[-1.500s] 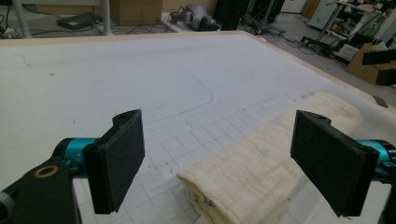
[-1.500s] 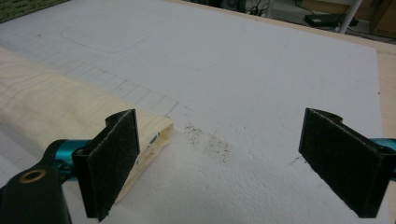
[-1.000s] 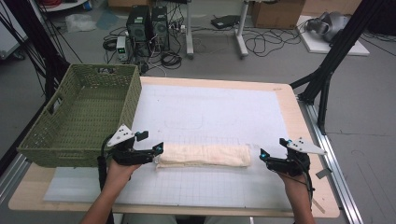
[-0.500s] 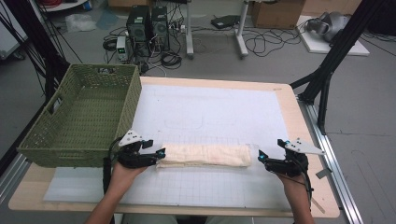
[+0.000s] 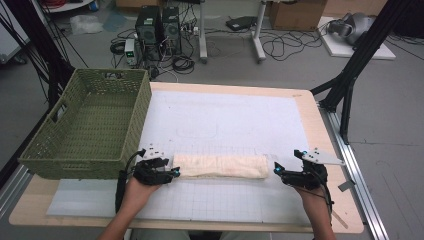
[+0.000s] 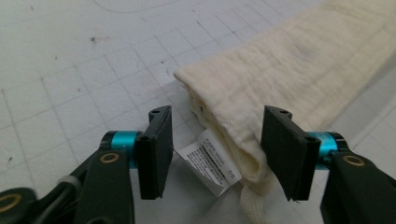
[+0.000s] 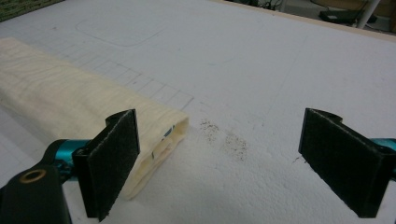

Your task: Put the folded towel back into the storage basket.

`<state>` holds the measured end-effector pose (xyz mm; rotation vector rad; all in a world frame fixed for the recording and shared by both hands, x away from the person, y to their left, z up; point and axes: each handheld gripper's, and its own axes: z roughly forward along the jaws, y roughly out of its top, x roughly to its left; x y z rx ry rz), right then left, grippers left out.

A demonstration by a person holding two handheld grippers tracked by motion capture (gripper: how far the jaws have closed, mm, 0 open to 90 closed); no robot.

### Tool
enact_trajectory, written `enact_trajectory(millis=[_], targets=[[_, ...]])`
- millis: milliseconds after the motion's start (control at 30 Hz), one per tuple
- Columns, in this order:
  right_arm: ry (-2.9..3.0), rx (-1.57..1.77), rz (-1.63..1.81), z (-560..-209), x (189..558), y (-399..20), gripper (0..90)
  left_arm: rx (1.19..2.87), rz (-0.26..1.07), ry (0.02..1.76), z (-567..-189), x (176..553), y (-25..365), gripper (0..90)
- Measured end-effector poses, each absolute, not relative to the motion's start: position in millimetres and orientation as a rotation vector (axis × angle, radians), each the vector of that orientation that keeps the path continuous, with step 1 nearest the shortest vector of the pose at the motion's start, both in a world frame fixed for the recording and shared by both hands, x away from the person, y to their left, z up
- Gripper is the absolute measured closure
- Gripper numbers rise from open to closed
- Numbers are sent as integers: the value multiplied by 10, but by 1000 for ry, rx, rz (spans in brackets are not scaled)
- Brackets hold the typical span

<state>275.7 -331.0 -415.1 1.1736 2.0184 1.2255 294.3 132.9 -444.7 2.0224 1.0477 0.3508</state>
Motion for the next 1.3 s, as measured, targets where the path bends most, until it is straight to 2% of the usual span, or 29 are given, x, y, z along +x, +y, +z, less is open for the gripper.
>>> enact_trajectory(millis=[267, 433, 633, 800, 1000, 1300], targets=[[2026, 1160, 1237, -4153, 2766, -3286, 118, 2034, 336, 1035, -4464, 2934, 1304, 515], [2055, 1177, 1237, -4172, 2777, -3216, 120, 2027, 292, 1009, -4471, 2923, 1296, 671], [2135, 1166, 1204, -4267, 2827, -3064, 147, 2026, 293, 998, -4467, 2911, 1283, 755], [2191, 1145, 1174, -4318, 2847, -2949, 167, 2018, 289, 996, -4462, 2914, 1292, 798], [2220, 1153, 1119, -4399, 2862, -2888, 174, 2010, 289, 995, -4459, 2916, 1301, 807], [2318, 1165, 1139, -4494, 2858, -2895, 512, 2000, 285, 996, -4460, 2914, 1313, 808]])
